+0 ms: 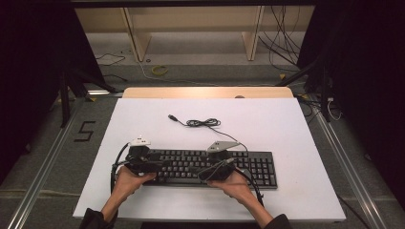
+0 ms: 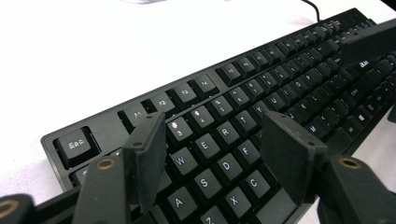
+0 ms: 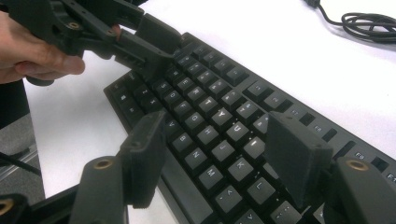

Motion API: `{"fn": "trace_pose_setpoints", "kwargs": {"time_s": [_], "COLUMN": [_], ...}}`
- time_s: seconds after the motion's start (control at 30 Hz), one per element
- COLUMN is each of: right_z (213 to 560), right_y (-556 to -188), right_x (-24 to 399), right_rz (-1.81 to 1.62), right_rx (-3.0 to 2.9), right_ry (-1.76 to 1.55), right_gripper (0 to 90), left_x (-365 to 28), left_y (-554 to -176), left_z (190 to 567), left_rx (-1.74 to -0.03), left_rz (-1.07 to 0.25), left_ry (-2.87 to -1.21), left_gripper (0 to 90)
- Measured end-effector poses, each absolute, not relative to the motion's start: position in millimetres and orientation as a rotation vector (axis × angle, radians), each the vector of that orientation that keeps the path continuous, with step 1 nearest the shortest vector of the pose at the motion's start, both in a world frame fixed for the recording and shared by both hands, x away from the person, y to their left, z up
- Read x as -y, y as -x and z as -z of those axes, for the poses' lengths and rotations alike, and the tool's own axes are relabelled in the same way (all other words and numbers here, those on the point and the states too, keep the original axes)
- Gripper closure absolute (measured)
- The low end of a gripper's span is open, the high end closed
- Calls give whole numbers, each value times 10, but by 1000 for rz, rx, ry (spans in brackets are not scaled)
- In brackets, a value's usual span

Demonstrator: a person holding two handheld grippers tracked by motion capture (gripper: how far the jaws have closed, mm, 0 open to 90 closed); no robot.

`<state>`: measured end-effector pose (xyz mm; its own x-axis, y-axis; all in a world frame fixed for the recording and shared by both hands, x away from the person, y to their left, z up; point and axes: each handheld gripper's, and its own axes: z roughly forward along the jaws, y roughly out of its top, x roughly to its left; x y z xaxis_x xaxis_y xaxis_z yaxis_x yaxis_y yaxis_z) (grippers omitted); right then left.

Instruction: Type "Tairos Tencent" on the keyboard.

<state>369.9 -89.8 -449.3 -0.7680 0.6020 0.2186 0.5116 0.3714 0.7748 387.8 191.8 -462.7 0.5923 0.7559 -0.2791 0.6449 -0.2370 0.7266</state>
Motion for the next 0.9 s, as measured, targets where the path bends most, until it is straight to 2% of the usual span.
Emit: {"fn": "trace_pose_setpoints", "kwargs": {"time_s": [0.1, 0.3, 0.47, 0.6, 0.9], "right_z": [4496, 4498, 4498, 4498, 4495], "right_y": [-3699, -3701, -3697, -3699, -3696], "right_x": [895, 896, 892, 894, 894], "right_rz": [-1365, -1365, -1364, -1364, -1365], "right_rx": [-2518, -2519, -2520, -2521, -2521], "right_ry": [-1024, -1021, -1016, -1017, -1018], "right_gripper": [394, 395, 395, 396, 397], "left_x": [-1919, -1905, -1858, -1813, -1752], "left_y": [-3900, -3925, -3941, -3960, -3992], "left_z": [4628, 4642, 4658, 4684, 4727], "left_rx": [-1115, -1098, -1082, -1070, -1073], "left_rz": [-160, -157, -158, -154, -163], "left_ry": [-1970, -2012, -2048, -2073, -2101], "left_gripper": [481, 727, 849, 892, 894]}}
